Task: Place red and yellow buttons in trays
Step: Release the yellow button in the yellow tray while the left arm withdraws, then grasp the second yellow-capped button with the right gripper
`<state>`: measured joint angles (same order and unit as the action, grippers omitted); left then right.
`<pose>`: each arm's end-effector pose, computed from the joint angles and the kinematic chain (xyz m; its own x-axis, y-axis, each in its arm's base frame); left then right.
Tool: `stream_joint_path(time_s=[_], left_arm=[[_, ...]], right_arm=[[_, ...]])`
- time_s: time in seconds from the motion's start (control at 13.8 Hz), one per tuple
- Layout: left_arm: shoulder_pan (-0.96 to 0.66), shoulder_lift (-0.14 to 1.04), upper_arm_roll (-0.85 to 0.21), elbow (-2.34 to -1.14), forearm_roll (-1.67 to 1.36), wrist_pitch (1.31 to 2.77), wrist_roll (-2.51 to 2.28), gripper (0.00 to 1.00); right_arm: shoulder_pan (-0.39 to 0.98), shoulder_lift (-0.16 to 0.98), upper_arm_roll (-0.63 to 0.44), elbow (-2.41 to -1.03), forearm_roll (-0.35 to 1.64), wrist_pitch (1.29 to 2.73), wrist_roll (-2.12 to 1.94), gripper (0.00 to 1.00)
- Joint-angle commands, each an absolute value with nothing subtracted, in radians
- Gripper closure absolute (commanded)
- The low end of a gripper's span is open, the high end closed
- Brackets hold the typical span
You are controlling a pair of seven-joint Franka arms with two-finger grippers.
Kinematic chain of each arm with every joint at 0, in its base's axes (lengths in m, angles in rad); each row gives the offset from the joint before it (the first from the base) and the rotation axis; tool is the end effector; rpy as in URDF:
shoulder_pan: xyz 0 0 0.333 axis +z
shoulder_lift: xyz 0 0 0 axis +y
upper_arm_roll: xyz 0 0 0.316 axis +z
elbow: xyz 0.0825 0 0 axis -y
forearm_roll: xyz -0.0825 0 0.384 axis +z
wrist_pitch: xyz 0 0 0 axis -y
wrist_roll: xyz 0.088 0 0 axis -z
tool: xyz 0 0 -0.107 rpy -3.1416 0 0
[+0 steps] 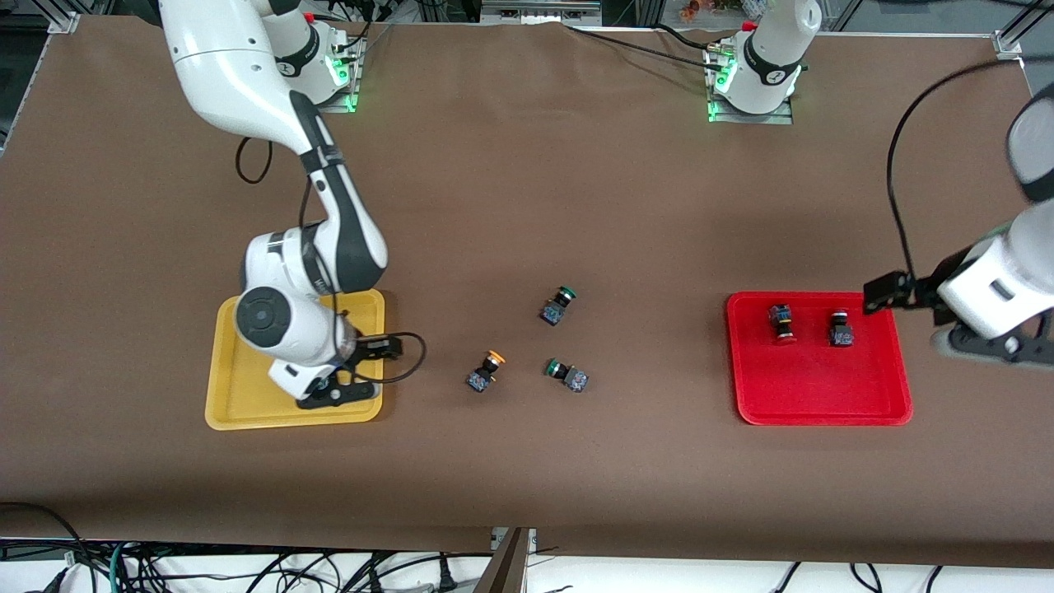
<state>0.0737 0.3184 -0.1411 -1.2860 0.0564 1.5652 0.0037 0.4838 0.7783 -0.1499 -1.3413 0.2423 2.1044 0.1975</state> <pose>0.6467 -0.0227 0.5681 0.9972 -0.0653 -0.0362 -0.0658 -0.9978 -0.0122 0.6853 0.2758 0.2664 0.9980 0.0560 -0.0293 0.0529 -0.9937 -0.0987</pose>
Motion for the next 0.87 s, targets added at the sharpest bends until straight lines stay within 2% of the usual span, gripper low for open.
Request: stream_joint_path(time_s=[0.0,0.29,0.44,0.8], left_arm=[[0.063,0.210,-0.127,-1.376,0.022,1.513,-0.066,0.00],[0.060,0.106,-0.115,-1.466,0.005,1.447,-0.090,0.00],[0.060,0.081,-0.115,-1.496,-0.011,1.445,-0.112,0.00],[0.068,0.118,-0.121,-1.479,-0.012,1.448,-0.107,0.00]], right_arm=[[0.480,0.862,-0.062,-1.246,0.256,2.190,0.458,0.04],[0.495,0.977,0.008,-1.169,0.255,2.386,0.675,0.04],[0.514,1.018,0.008,-1.123,0.255,2.414,0.709,0.04],[0.535,1.057,0.008,-1.127,0.249,2.473,0.726,0.06]])
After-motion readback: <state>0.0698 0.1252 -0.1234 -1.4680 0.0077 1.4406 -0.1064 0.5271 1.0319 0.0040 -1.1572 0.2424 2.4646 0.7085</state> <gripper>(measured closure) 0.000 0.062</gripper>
